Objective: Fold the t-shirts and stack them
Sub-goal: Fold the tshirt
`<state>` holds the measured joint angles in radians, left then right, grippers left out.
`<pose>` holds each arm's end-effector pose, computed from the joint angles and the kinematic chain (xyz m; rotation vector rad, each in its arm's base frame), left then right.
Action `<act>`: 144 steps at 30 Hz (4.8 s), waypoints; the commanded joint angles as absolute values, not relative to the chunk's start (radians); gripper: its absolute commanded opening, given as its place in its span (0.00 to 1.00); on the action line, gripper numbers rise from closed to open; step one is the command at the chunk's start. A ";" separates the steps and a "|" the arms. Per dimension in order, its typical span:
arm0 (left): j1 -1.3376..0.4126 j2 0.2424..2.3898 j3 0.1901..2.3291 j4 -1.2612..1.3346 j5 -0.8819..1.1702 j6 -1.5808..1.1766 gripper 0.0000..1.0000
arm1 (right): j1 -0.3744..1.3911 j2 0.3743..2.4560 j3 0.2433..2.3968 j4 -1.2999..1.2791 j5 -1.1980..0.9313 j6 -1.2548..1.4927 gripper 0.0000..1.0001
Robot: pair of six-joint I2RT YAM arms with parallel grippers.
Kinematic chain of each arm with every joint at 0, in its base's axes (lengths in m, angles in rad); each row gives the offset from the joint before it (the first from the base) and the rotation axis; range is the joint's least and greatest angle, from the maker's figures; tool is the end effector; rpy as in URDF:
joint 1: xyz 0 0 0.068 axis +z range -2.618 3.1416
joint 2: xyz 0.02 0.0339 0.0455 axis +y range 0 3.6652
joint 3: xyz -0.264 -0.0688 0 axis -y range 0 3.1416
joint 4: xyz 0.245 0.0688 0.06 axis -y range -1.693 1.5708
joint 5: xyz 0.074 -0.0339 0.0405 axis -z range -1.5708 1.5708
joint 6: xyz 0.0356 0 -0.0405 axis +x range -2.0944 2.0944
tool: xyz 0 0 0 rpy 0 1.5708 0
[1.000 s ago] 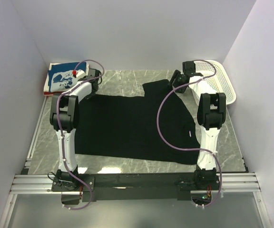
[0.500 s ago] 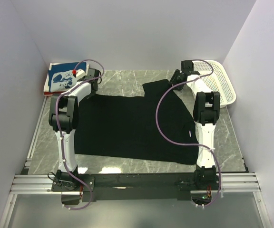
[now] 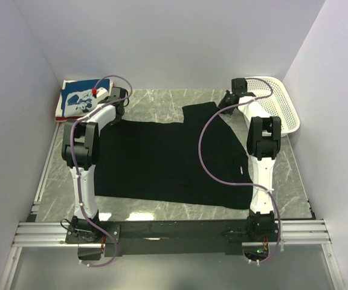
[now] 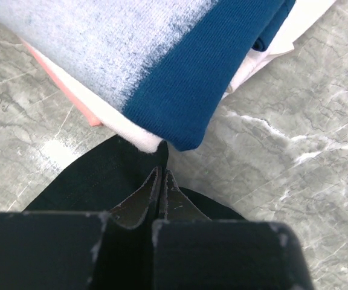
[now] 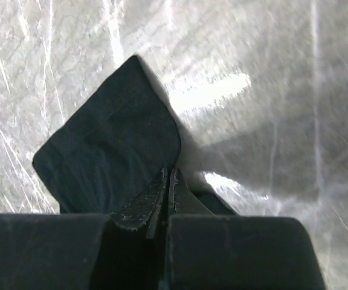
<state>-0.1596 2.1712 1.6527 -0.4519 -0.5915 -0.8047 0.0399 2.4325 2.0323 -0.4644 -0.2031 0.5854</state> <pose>0.4674 -0.0551 0.1766 -0.9485 2.1436 0.2950 0.5393 0.0287 0.1624 0.5784 2.4136 0.5216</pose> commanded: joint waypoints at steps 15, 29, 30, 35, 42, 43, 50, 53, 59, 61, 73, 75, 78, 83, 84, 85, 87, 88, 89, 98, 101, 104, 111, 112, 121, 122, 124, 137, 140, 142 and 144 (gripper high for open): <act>-0.158 2.026 1.582 -0.410 -0.594 -0.807 0.01 | 0.018 1.893 1.617 -0.373 -0.100 0.520 0.00; -0.158 1.807 1.326 -0.348 -0.588 -0.883 0.00 | 0.020 1.520 1.201 -0.347 -0.040 0.561 0.00; -0.158 1.777 1.307 -0.345 -0.592 -0.893 0.00 | 0.020 1.499 1.154 -0.339 -0.037 0.568 0.00; -0.158 1.639 1.115 -0.258 -0.585 -0.948 0.01 | 0.020 1.365 0.970 -0.325 -0.043 0.595 0.00; -0.158 1.517 0.922 -0.195 -0.561 -1.035 0.01 | 0.020 1.235 0.786 -0.287 -0.101 0.617 0.00; -0.158 1.491 0.902 -0.181 -0.560 -1.038 0.01 | 0.020 1.224 0.750 -0.284 -0.115 0.618 0.00; -0.158 1.414 0.798 -0.172 -0.569 -1.052 0.01 | 0.020 1.148 0.670 -0.278 -0.146 0.617 0.00; -0.158 1.391 0.764 -0.160 -0.561 -1.054 0.01 | 0.020 1.134 0.655 -0.282 -0.140 0.611 0.00; -0.158 1.342 0.706 -0.164 -0.566 -1.083 0.01 | 0.020 1.071 0.620 -0.305 -0.133 0.609 0.00; -0.158 1.324 0.695 -0.166 -0.566 -1.091 0.01 | 0.020 1.054 0.611 -0.317 -0.136 0.603 0.00; -0.150 1.229 0.586 -0.152 -0.522 -1.166 0.01 | 0.015 1.003 0.534 -0.314 -0.170 0.609 0.00; -0.134 1.209 0.554 -0.141 -0.508 -1.178 0.06 | 0.015 1.003 0.528 -0.308 -0.198 0.611 0.05; -0.115 1.139 0.520 -0.134 -0.474 -1.192 0.21 | 0.015 0.980 0.515 -0.316 -0.203 0.600 0.28; -0.112 1.022 0.497 -0.150 -0.486 -1.189 0.32 | 0.014 0.925 0.534 -0.350 -0.218 0.581 0.48; -0.112 0.994 0.502 -0.167 -0.491 -1.186 0.40 | 0.014 0.919 0.543 -0.357 -0.221 0.578 0.50; -0.112 0.988 0.508 -0.169 -0.491 -1.175 0.41 | 0.014 0.914 0.548 -0.359 -0.219 0.575 0.51; -0.112 0.988 0.528 -0.167 -0.485 -1.146 0.42 | 0.014 0.917 0.561 -0.350 -0.213 0.575 0.52; -0.112 0.997 0.537 -0.172 -0.482 -1.140 0.42 | 0.015 0.933 0.568 -0.341 -0.209 0.578 0.53; -0.112 1.008 0.552 -0.169 -0.473 -1.123 0.42 | 0.014 0.946 0.574 -0.330 -0.215 0.581 0.53; -0.138 1.120 0.627 -0.115 -0.322 -1.034 0.43 | 0.159 1.274 0.779 -0.256 -0.141 0.604 0.53; -0.152 1.134 0.637 -0.106 -0.284 -1.014 0.44 | 0.192 1.393 0.860 -0.244 -0.092 0.583 0.54; -0.163 1.143 0.640 -0.091 -0.247 -1.003 0.43 | 0.207 1.514 0.940 -0.239 -0.071 0.539 0.54; -0.179 1.146 0.643 -0.077 -0.186 -0.996 0.43 | 0.219 1.723 1.072 -0.210 -0.100 0.491 0.55; -0.181 1.144 0.644 -0.072 -0.181 -0.994 0.42 | 0.227 1.738 1.086 -0.215 -0.103 0.491 0.55; -0.186 1.155 0.650 -0.075 -0.167 -0.992 0.42 | 0.281 1.772 1.092 -0.229 -0.083 0.494 0.54; -0.186 1.158 0.650 -0.072 -0.166 -0.991 0.42 | 0.290 1.767 1.082 -0.226 -0.084 0.495 0.52; -0.187 1.160 0.653 -0.078 -0.167 -0.991 0.42 | 0.294 1.756 1.075 -0.227 -0.086 0.494 0.48; -0.189 1.169 0.649 -0.080 -0.163 -0.994 0.41 | 0.304 1.706 1.016 -0.242 -0.124 0.482 0.06; -0.189 1.163 0.649 -0.084 -0.164 -0.994 0.41 | 0.317 1.654 0.977 -0.244 -0.149 0.488 0.02; -0.189 1.160 0.647 -0.084 -0.164 -0.996 0.41 | 0.328 1.605 0.956 -0.241 -0.159 0.492 0.01; -0.190 1.160 0.649 -0.091 -0.164 -0.994 0.41 | 0.347 1.556 0.921 -0.242 -0.164 0.497 0.00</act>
